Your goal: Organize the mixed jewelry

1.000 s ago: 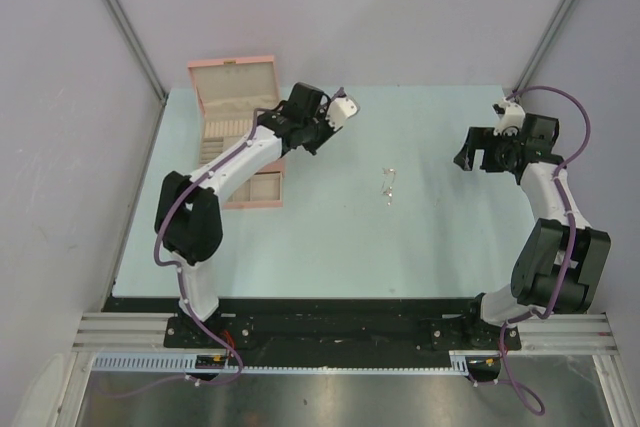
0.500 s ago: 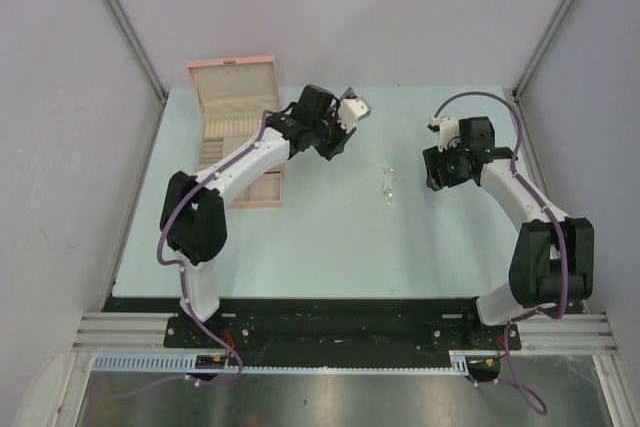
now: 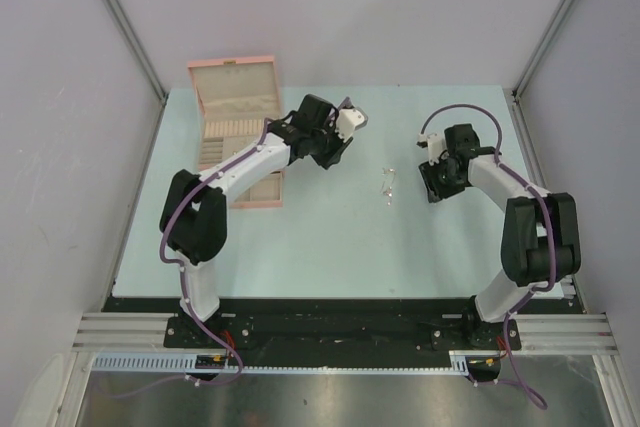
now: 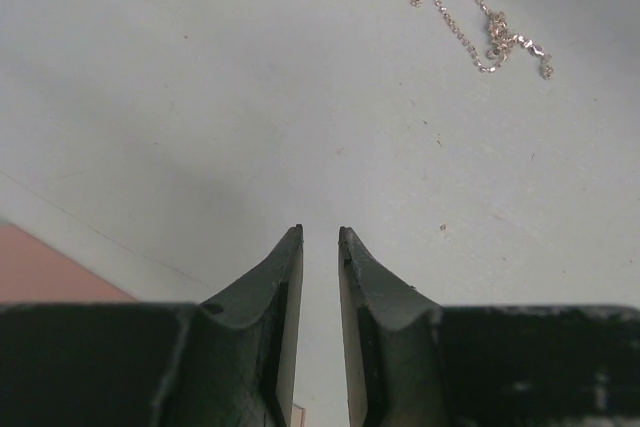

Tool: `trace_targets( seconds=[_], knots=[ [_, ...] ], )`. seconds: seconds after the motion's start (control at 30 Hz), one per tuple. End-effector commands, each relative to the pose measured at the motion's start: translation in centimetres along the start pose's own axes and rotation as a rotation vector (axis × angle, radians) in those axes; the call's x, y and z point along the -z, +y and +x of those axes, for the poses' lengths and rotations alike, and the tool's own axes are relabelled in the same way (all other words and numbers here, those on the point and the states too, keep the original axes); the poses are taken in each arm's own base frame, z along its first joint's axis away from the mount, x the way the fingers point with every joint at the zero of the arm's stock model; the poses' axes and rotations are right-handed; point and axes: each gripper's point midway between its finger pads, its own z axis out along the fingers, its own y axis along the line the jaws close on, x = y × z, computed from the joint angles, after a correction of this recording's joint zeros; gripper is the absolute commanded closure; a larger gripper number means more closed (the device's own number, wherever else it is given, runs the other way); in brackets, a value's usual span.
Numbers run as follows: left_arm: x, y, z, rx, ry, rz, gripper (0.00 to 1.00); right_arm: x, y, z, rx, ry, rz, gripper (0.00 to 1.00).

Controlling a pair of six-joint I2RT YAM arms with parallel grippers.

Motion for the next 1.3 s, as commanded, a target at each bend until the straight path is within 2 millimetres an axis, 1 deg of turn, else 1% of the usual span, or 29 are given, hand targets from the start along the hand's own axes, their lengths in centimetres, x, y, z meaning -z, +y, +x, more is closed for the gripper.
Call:
trace_targets(
  seconds=[0.0, 0.17, 0.37, 0.8, 1.07, 1.13, 1.27],
  knots=[
    [0.4, 0.3, -0.3, 0.003, -0.019, -0.020, 0.75, -0.7, -0.1, 0.1, 0.025, 0.025, 0.018, 0.58],
    [0.3, 0.3, 0.3, -0.005, -0.012, -0.026, 0.75, -2.0, -0.1, 0.8, 0.034, 0.067, 0.030, 0.65],
    [0.2, 0.5, 0.5, -0.013, -0.009, -0.038, 0.76, -3.0, -0.4, 1.3, 0.039, 0.096, 0.043, 0.65],
    [0.1, 0.8, 0.7, -0.023, -0.003, -0.051, 0.76, -3.7, -0.8, 1.2, 0.057, 0.094, 0.056, 0.66],
    [-0.2, 0.9, 1.0, -0.028, 0.003, -0.055, 0.76, -4.0, -0.7, 0.9, 0.074, 0.090, 0.074, 0.70],
    [-0.4, 0.9, 1.1, -0.026, 0.008, -0.055, 0.76, -4.2, -0.4, 0.8, 0.086, 0.092, 0.076, 0.71],
    [-0.4, 1.0, 1.0, -0.027, 0.005, -0.059, 0.76, -4.6, 0.1, 0.6, 0.117, 0.097, 0.092, 0.75]
  ],
)
